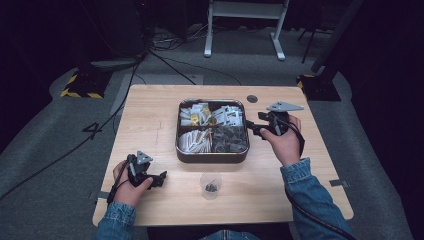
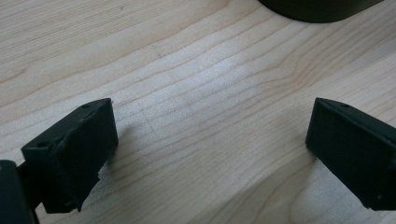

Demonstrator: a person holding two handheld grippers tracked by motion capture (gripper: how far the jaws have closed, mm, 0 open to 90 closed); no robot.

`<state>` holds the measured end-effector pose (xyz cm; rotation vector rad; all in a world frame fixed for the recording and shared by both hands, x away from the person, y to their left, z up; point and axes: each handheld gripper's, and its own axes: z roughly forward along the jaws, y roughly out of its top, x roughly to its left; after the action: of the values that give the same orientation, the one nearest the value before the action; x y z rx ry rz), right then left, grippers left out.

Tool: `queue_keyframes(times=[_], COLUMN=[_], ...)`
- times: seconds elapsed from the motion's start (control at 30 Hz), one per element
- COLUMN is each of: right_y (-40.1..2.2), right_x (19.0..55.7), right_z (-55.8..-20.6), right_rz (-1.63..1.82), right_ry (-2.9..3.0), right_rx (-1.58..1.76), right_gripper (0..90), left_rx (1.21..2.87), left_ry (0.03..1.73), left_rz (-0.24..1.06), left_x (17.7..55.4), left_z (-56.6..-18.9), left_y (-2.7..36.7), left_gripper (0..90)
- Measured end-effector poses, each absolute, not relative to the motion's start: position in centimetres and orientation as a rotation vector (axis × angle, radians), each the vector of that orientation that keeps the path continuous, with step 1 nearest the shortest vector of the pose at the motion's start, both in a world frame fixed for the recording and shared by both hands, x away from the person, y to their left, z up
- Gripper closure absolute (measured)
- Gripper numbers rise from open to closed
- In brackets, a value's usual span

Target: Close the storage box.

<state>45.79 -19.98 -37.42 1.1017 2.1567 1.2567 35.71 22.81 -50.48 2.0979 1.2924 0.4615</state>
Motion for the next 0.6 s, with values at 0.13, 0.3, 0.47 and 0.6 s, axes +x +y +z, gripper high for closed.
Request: queue_keyframes(times=[0.13, 0.3, 0.47, 0.6], right_y=[-21.9, -24.4, -26.6, -27.8], right_x=[45.3, 45.0, 44.8, 44.6], right_z=[-37.9, -38.8, -39.1, -39.9], right_rz=[1.269, 1.256, 1.230, 1.202], right_ry=[2.147, 2.142, 2.121, 2.131], right_rx=[1.120, 1.153, 1.176, 1.181], right_gripper=[34.4, 34.0, 32.8, 32.4], left_rx=[2.100, 2.098, 2.101, 2.100], left_ry=[1.291, 1.293, 1.293, 1.292], left_rz=[0.461, 0.462, 0.458, 0.458], left_x=[35.7, 35.9, 35.9, 36.0], left_z=[-50.5, -50.5, -50.5, -50.5], left_y=[22.8, 22.8, 22.8, 23.0], left_gripper=[2.4, 1.7, 1.1, 1.0])
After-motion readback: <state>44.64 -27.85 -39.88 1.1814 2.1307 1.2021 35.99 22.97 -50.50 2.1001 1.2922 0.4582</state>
